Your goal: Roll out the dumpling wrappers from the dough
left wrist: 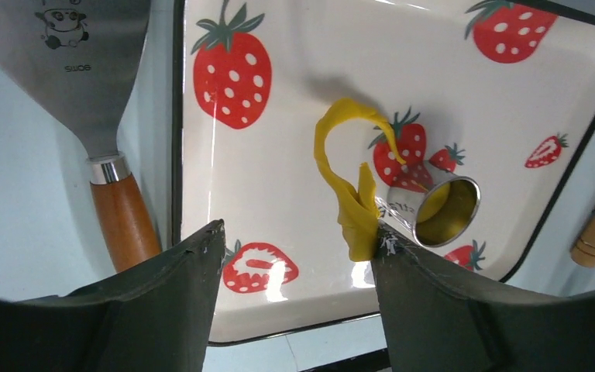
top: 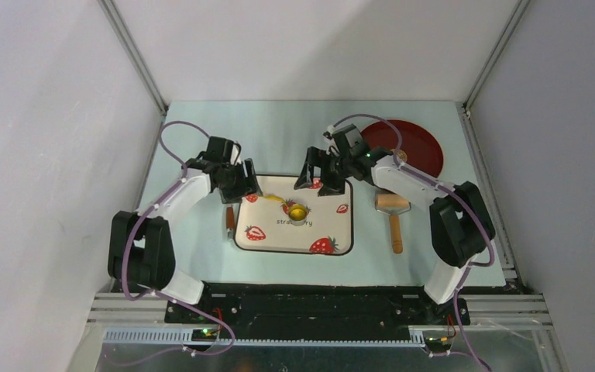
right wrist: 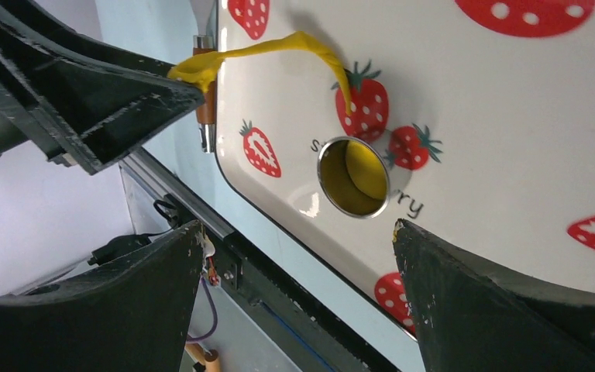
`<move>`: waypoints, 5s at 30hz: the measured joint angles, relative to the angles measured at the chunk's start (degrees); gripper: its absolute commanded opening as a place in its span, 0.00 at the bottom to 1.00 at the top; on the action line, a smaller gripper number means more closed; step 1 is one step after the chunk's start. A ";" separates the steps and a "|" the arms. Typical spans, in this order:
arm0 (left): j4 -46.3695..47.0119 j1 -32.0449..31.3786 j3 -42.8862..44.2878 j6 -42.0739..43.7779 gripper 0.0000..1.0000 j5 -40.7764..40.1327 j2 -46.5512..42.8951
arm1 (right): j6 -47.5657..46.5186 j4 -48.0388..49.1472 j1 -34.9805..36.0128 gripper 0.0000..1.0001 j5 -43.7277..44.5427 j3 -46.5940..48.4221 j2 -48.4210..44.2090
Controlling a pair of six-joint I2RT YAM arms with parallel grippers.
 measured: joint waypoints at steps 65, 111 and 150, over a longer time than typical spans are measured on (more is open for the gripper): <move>-0.11 9.57 1.07 -11.02 0.99 24.37 4.85 | -15.85 30.49 24.35 0.69 45.42 1.55 9.38; -1.09 10.95 -4.04 20.76 0.99 23.15 -11.98 | 5.44 33.24 5.14 0.73 2.05 -7.45 5.92; 19.21 1.09 -10.32 62.73 1.00 22.38 -19.61 | 21.14 39.89 5.46 0.72 -23.12 0.92 14.67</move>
